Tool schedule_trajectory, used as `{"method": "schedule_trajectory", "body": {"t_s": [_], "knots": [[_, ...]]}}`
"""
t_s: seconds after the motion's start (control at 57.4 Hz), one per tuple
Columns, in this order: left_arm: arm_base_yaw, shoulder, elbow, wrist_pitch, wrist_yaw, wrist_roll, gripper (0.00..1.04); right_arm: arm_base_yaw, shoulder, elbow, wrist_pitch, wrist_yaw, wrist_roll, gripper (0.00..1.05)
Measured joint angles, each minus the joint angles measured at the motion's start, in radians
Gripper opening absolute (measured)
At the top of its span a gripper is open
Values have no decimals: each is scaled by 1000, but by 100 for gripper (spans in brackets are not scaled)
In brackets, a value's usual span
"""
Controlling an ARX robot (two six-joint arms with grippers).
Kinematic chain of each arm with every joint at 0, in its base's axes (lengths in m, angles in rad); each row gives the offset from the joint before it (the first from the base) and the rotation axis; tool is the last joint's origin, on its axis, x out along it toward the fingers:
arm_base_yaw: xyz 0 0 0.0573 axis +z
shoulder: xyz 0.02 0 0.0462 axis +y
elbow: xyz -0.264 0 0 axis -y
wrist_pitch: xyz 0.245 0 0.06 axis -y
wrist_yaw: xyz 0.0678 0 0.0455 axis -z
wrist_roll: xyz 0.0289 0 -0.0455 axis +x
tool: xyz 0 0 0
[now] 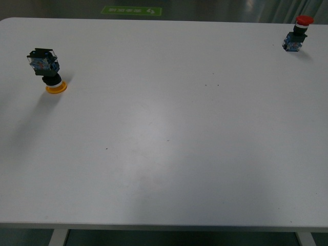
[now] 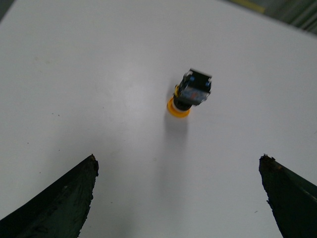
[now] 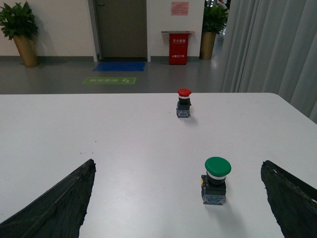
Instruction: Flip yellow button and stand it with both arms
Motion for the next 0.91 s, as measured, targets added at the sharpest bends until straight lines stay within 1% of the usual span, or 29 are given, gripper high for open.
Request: {"method": "schedule_trajectory", "body": {"t_s": [0.052,0.087,0.157,0.262,0.436,0.471,0.61,0.907], "knots": [[-12,104,74,-47,18,68,98,0,0,0,0,0,0,97],[-17,142,105,-69,22,81,98,0,0,0,0,0,0,97],[-36,240,201,-132,4,131,98,0,0,0,0,0,0,97],[-70,367,370,-254,2,199,98,0,0,0,0,0,0,97],[-123,496,557,-380,-37,274,98,0,0,0,0,0,0,97],[-135,526,587,-388,-67,290,98,0,0,0,0,0,0,97],[-152,598,638,-401,-103,304,98,0,0,0,0,0,0,97],[-196,680,714,-377,-73,270,98,0,0,0,0,0,0,97]]}}
